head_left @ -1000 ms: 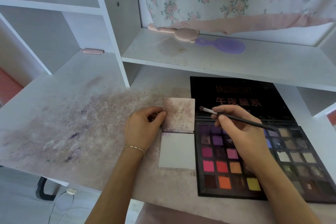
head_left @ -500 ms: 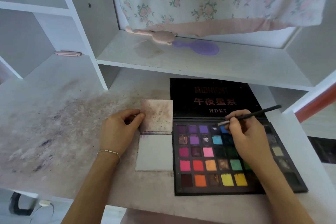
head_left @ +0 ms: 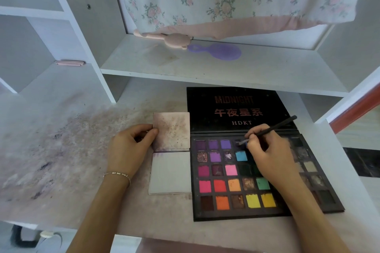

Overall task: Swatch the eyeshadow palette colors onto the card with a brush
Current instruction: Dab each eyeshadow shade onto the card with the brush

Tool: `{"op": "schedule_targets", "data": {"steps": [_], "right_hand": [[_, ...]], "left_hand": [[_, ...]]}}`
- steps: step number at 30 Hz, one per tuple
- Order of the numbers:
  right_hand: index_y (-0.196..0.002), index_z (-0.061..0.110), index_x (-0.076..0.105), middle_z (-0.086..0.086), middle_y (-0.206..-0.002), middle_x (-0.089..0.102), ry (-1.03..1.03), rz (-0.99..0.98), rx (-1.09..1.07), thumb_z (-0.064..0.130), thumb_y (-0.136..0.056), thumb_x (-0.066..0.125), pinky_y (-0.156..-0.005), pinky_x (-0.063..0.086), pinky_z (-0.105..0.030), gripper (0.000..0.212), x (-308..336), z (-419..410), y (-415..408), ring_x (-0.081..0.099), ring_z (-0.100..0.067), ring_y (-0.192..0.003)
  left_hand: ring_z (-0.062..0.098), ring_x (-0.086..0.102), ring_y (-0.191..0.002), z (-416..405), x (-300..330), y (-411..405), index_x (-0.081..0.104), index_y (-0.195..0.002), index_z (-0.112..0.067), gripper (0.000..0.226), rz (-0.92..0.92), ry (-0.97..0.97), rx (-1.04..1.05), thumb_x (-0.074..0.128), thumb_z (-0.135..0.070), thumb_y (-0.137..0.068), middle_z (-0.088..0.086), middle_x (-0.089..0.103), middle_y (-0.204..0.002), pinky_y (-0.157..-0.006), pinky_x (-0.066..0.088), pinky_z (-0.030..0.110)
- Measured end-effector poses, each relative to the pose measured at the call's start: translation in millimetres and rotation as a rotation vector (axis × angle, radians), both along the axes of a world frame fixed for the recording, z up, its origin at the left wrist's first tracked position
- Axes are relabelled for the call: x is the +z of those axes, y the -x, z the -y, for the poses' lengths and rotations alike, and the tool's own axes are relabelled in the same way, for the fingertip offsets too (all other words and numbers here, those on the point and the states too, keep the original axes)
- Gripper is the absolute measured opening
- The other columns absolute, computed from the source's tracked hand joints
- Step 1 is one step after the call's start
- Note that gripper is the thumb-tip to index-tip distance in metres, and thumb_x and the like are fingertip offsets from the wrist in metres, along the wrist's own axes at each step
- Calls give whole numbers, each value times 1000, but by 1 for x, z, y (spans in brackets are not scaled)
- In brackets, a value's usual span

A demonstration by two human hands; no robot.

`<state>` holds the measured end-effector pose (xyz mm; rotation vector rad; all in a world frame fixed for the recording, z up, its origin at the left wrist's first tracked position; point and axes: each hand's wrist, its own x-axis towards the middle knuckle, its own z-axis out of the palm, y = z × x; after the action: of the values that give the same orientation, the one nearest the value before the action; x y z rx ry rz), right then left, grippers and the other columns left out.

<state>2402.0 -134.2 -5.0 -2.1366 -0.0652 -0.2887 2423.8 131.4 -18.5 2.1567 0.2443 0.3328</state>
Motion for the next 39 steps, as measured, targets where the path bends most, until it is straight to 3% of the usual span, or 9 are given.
{"op": "schedule_targets", "data": {"steps": [8,11,15,18,21,24,30,35,39], "right_hand": [[-74,31,48,4,-67,58,7,12,1,7,-87,51,-55,46,-17,27,1,-1,0,57,-5,-70],[-75,32,48,8,-68,59,-5,22,0,6,-87,51,-56,46,-11,29,1,-2,0,58,0,-72],[-73,30,48,3,-66,58,16,7,-5,7,-86,52,-52,46,-19,27,1,-2,-1,57,-10,-68],[-74,32,48,6,-69,59,4,11,-14,8,-86,51,-52,47,-17,27,1,-1,0,59,-8,-68],[-73,31,48,6,-66,57,19,19,19,6,-85,51,-54,45,-11,28,2,-3,0,57,-4,-70],[-72,30,47,2,-64,56,14,15,-8,6,-85,51,-53,44,-16,28,1,-3,-1,55,-9,-69],[-76,32,48,9,-70,58,-29,47,-52,5,-86,50,-53,46,-9,30,6,-5,1,57,9,-72],[-77,32,51,0,-65,59,-166,23,6,9,-85,51,-55,50,-20,24,15,-27,4,60,-13,-65],[-76,30,52,-1,-71,65,-270,-48,139,13,-84,55,-59,51,-25,19,15,-55,10,64,-16,-66]], "left_hand": [[-3,57,-73,0,-1,-1,72,-86,-21,9,9,14,-1,68,-21,-79,-17,62,-72,-67,41,12],[0,58,-73,-1,-1,-1,72,-86,-21,9,11,7,0,68,-22,-78,-17,62,-71,-67,41,13],[4,59,-74,-1,-2,-1,72,-88,-20,10,7,13,-2,68,-21,-78,-15,63,-73,-68,41,12],[6,60,-74,-1,-2,-1,72,-88,-19,11,5,23,-4,68,-21,-78,-13,64,-74,-69,41,13],[1,59,-74,-1,-2,-1,72,-87,-20,10,11,17,-4,68,-21,-78,-16,63,-74,-69,41,12],[0,58,-74,-1,-2,-1,72,-87,-20,10,12,14,-3,68,-21,-78,-16,62,-73,-68,40,12],[2,58,-74,-1,-2,-1,72,-88,-20,10,10,13,-4,68,-21,-79,-16,62,-74,-68,41,13],[6,60,-75,0,-1,0,73,-89,-19,11,7,7,-7,68,-22,-79,-13,65,-77,-70,44,20],[4,60,-75,1,0,0,73,-88,-19,11,9,9,-11,67,-22,-79,-11,66,-78,-69,44,18]]}}
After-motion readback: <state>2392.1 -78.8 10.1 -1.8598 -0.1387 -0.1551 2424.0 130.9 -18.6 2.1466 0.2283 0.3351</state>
